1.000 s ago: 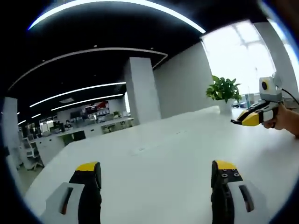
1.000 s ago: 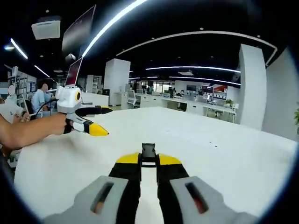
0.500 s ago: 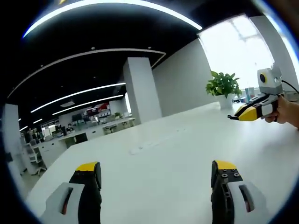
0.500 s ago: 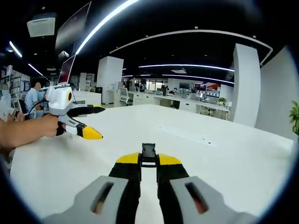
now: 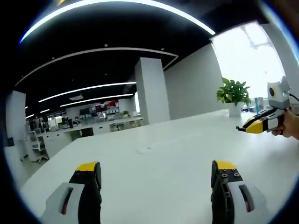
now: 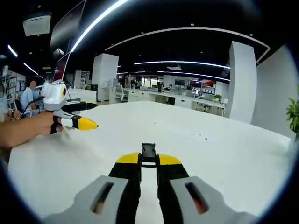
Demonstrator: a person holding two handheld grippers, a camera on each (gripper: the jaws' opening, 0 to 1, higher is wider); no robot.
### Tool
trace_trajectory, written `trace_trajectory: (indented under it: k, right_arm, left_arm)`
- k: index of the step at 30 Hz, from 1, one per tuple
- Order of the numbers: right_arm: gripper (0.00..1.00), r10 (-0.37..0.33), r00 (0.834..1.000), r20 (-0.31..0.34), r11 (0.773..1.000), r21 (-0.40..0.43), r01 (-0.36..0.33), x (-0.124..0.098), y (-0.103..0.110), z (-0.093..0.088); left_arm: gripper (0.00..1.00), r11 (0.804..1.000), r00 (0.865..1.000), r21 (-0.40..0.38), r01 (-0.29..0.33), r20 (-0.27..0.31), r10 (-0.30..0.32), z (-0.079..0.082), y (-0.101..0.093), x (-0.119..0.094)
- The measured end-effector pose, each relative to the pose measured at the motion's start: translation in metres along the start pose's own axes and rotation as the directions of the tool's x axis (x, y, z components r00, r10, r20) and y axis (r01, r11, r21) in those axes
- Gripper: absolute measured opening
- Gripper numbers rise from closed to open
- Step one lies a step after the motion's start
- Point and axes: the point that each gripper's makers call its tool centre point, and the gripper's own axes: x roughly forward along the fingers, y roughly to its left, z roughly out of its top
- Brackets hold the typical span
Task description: Snap the two parts of the plastic buckle together until the buckle closes and remains connected.
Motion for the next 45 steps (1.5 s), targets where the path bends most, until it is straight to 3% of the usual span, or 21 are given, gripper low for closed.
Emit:
trace_trajectory:
  k: [8, 18, 23, 27, 38, 45]
  right_arm:
    - [0.09, 0.007, 1.0, -0.006, 1.0, 0.002, -0.007, -0.001, 0.006, 0.004]
    - [0.09, -0.002, 1.0, -0.013, 1.0, 0.012, 0.003, 0.013, 0.001, 0.01]
    - [0.09, -0.005, 1.0, -0.031, 1.0, 0.003, 0.005, 0.034, -0.003, 0.01]
    - [0.09, -0.015, 0.998, -0.058, 1.0, -0.012, 0.014, 0.049, -0.006, 0.002]
    - [0.09, -0.012, 0.999, -0.045, 1.0, 0.024, 0.014, 0.089, -0.018, 0.016]
    - [0.09, -0.014, 0.998, -0.059, 1.0, 0.016, 0.015, 0.104, -0.026, 0.012]
  left_arm:
    - [1.0, 0.998, 0.999, 0.048, 0.03, -0.032, -0.029, -0.006, -0.018, 0.003]
    - [1.0, 0.999, 0.999, 0.047, 0.024, -0.03, -0.022, -0.007, -0.015, 0.004]
    - [1.0, 0.999, 0.999, -0.025, 0.024, -0.027, -0.025, -0.009, -0.004, 0.007]
    - [1.0, 1.0, 1.0, -0.024, 0.01, -0.025, -0.011, -0.009, 0.001, 0.006]
    - [1.0, 1.0, 1.0, -0.029, 0.011, -0.02, -0.012, -0.005, -0.01, -0.001]
    - [1.0, 0.999, 1.0, -0.033, 0.017, -0.001, -0.017, 0.004, -0.02, -0.006]
